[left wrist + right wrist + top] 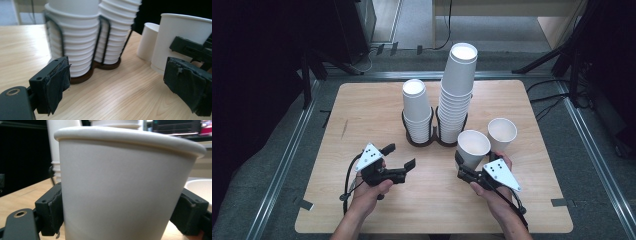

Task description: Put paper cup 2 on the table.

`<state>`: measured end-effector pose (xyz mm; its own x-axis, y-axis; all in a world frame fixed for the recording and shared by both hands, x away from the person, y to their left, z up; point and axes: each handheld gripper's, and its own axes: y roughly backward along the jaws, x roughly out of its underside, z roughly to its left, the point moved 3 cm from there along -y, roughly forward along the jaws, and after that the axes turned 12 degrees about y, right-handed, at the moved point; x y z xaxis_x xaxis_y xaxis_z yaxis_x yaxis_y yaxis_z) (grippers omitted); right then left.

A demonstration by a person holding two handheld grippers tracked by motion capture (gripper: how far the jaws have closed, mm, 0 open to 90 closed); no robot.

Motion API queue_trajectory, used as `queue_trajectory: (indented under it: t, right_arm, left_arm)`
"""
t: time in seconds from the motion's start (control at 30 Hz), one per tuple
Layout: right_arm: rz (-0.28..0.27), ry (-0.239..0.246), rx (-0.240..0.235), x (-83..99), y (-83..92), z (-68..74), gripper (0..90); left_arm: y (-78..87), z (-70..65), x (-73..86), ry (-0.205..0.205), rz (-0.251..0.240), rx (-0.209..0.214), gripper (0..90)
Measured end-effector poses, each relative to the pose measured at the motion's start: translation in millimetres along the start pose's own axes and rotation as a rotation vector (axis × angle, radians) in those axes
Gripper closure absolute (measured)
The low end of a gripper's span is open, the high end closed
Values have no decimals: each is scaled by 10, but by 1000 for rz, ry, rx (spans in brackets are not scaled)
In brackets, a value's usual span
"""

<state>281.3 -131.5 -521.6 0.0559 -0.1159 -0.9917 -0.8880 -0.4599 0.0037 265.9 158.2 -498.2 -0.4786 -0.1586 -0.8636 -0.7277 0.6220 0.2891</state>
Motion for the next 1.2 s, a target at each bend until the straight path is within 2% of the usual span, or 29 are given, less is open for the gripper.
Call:
queue_trajectory:
  t: [0.1, 0.2, 0.37, 0.5, 0.6, 0.77, 1.07, 1.2]
  right_arm:
    - [-1, 43, -39, 53, -66, 66, 138]
    - [28, 65, -68, 102, -111, 96, 138]
    - [64, 76, -120, 135, -147, 96, 140]
    - [99, 119, -137, 155, -169, 104, 140]
    - [127, 169, -142, 199, -186, 122, 140]
    - [141, 241, -169, 263, -187, 175, 140]
    - [182, 274, -191, 336, -198, 175, 139]
    - [192, 275, -199, 326, -183, 175, 139]
  left_arm:
    - [72, 102, 34, 30, -8, -31, 71]
    - [137, 185, 80, 43, -10, -62, 70]
    - [249, 286, 160, 59, -7, -95, 70]
    - [344, 395, 218, 67, -10, -143, 71]
    - [399, 479, 265, 69, -8, -178, 70]
    - [482, 598, 338, 55, -4, -236, 71]
    - [644, 719, 420, 43, -10, -311, 71]
    - [726, 783, 463, 58, -11, -347, 71]
